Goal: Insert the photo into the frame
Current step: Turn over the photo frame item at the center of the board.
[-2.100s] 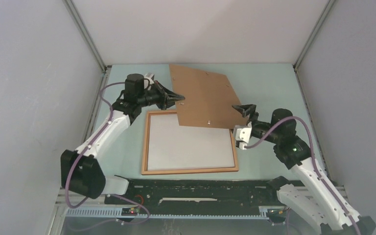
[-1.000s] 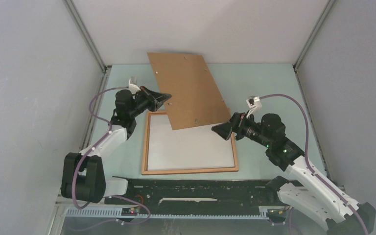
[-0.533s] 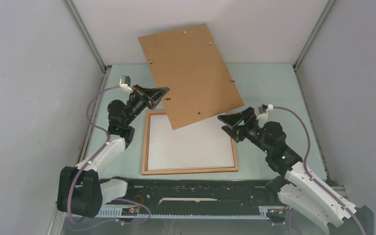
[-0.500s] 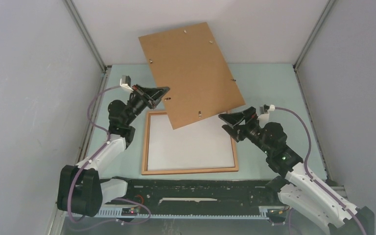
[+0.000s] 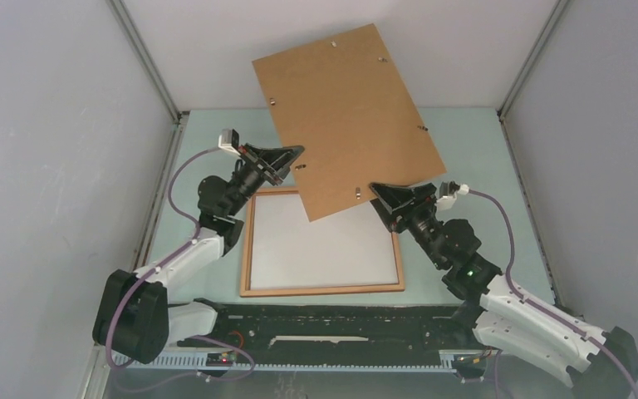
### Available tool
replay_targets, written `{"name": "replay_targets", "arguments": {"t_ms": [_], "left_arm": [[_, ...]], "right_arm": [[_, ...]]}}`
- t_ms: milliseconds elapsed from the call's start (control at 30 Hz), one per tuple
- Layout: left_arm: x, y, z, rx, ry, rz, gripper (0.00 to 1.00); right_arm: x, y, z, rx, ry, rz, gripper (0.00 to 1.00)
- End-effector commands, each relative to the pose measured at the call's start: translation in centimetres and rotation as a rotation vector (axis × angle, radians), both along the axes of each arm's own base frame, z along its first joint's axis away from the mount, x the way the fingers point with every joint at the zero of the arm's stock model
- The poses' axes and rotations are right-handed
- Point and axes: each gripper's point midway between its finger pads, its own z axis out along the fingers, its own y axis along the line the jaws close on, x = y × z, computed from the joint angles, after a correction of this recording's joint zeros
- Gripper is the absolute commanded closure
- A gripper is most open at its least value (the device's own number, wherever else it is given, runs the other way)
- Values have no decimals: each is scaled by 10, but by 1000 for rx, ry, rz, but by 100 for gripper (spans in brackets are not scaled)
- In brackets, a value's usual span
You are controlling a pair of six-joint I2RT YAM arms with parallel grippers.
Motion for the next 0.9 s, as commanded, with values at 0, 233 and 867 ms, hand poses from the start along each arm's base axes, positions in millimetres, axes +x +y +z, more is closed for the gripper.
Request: {"name": "replay_targets", "arguments": {"t_ms": [0, 233, 867], "left_arm": [[-10, 7, 38, -109, -97, 41, 100], [-12, 6, 34, -121, -71, 77, 100], [-28, -30, 36, -128, -44, -25, 100]], "right_arm": [[2, -22, 40, 96, -101, -130, 24], [-2, -29, 45, 112, -153, -154, 35], [-2, -46, 46, 82, -181, -188, 46]]}}
